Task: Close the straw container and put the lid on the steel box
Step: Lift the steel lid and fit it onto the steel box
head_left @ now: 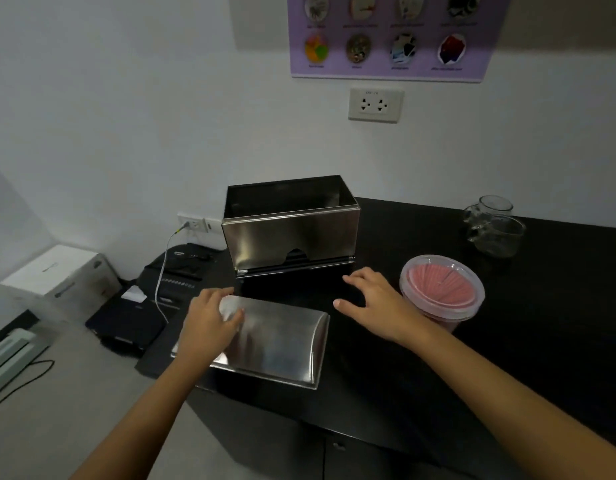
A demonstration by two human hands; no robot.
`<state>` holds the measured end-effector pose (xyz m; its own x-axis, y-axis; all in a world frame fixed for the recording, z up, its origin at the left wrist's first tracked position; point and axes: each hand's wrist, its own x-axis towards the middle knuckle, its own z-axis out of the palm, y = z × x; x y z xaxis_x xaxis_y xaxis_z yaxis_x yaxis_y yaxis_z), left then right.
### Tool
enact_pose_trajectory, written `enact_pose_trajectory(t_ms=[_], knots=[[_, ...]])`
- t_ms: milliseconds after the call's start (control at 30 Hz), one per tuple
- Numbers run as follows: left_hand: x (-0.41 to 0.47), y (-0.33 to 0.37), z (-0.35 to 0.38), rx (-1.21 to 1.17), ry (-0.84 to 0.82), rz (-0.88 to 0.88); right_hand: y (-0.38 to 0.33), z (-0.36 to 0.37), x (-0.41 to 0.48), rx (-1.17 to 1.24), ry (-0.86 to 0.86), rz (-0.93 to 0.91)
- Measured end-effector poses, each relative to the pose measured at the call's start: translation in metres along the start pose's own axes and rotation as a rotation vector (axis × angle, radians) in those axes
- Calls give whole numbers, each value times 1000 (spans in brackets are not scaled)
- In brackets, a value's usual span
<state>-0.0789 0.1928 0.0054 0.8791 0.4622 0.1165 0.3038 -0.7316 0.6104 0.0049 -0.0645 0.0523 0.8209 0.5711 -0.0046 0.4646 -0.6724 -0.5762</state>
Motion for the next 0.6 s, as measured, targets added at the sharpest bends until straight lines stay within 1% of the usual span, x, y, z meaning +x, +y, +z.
enact_pose_trajectory(t_ms=[67, 133, 200, 267, 367, 467, 600], knots=[[-4, -10, 1, 17, -22, -115, 7, 11, -1, -23, -79, 100], [-2, -22, 1, -4, -82, -239, 9, 26, -3, -49, -156, 181], [9, -36, 0, 16, -168, -298, 6, 45, 0, -73, -160, 243], [20, -42, 0, 91, -232, -298, 4, 56, 1, -81, -130, 301], [30, -44, 1, 187, -282, -271, 6, 68, 2, -63, -120, 367], [36, -45, 0, 230, -320, -248, 5, 81, 1, 3, -119, 397], [39, -42, -1, 275, -348, -243, -3, 97, 3, 65, -70, 414]])
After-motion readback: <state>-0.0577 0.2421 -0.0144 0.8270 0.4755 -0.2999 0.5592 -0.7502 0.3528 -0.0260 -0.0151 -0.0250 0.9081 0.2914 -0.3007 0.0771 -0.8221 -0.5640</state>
